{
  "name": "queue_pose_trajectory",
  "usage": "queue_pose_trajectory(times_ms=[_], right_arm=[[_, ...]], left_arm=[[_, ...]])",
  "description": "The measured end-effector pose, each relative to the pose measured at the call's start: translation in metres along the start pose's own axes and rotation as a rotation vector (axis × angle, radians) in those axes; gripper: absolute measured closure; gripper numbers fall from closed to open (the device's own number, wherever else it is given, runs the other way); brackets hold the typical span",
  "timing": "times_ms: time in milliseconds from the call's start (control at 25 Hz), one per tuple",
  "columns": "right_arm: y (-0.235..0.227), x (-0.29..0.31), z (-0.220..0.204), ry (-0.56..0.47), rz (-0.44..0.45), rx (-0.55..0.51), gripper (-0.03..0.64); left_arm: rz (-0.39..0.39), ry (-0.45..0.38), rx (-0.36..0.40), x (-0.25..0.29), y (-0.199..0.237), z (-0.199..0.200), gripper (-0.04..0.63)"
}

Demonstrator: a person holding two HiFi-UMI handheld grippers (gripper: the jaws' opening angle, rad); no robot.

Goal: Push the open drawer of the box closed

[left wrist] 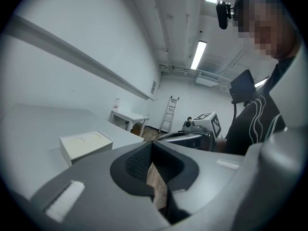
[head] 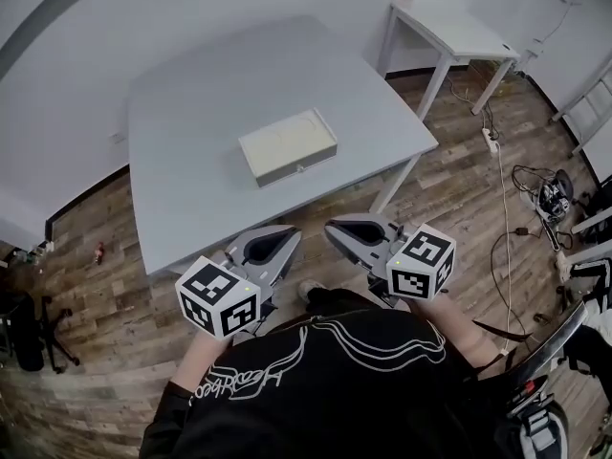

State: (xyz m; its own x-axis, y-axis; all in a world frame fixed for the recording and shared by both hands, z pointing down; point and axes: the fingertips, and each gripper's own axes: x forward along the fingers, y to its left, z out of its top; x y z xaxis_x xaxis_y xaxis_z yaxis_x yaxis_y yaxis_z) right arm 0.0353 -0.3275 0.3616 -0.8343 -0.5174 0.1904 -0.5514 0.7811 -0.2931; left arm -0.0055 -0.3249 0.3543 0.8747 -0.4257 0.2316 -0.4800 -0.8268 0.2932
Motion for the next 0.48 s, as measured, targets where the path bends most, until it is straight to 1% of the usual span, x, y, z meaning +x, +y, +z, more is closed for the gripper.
queue_pose_trajectory(times_ms=[280,480], right_arm=[[-0.015,0.005,0.002,0.001,-0.033,0.021,0.607],[-0.016,-0.005,-0.002,0.008,-0.026,0.021,0.607]], left_arm=[[-0.009,0.013,-0.007,0.004,0.013,0.002,0.589],[-0.007,0.018,0.001,0.011,0.004,0.0,0.589]])
